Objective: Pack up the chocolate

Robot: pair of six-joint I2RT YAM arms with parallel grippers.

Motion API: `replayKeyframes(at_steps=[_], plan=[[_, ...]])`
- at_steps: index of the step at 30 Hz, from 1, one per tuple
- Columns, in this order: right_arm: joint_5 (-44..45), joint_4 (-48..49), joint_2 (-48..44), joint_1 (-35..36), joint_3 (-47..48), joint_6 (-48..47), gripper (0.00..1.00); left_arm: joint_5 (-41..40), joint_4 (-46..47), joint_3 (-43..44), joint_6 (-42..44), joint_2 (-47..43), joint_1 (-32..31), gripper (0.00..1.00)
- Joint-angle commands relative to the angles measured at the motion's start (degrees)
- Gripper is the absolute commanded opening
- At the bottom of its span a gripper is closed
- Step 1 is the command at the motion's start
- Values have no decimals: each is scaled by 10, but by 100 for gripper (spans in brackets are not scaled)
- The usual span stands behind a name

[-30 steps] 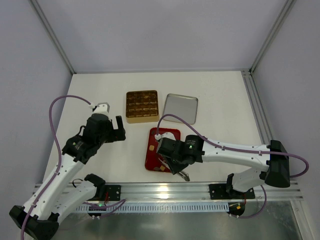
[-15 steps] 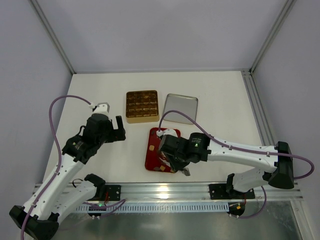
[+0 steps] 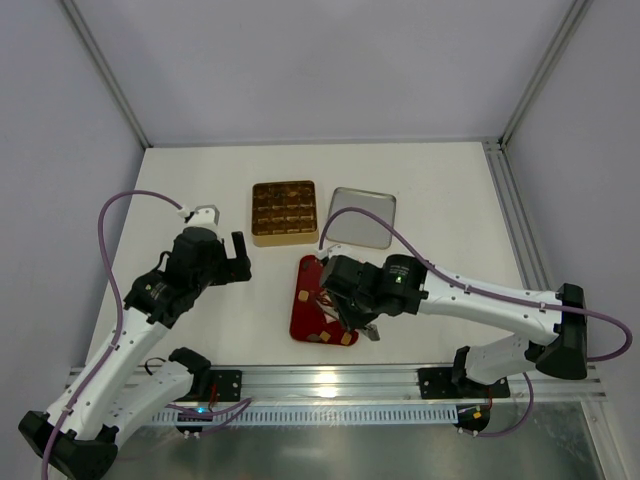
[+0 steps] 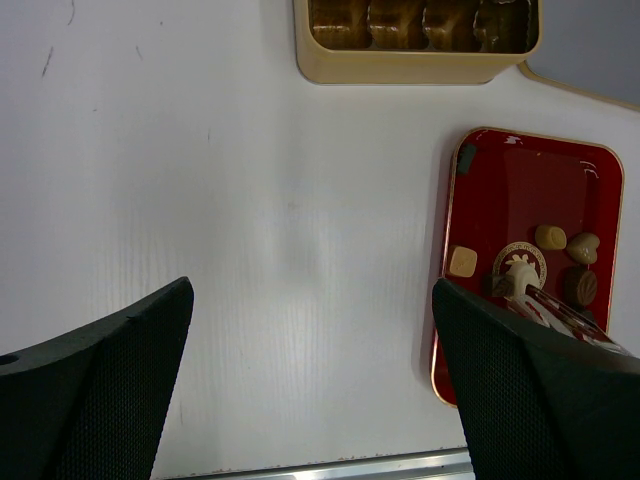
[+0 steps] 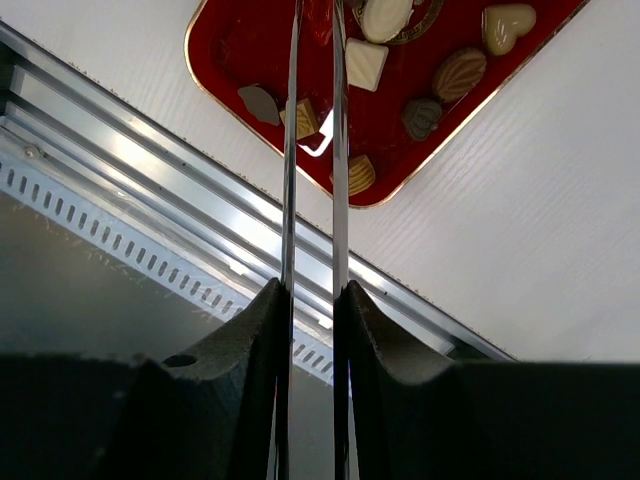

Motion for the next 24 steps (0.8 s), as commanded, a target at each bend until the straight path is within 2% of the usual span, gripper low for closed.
replayKeyframes(at_steps=[1, 8, 13, 24], plan=[[10, 9, -8, -18, 45, -30, 31, -7, 11, -1, 3, -9, 3, 100], [7, 51, 29, -83, 97, -84, 31, -7, 11, -1, 4, -10, 3, 100], [19, 87, 82, -129, 167, -125, 31, -4, 13, -2, 5, -8, 3, 100], [-32, 159, 266, -217, 346, -157, 31, -2, 12, -2, 5, -7, 3, 100]])
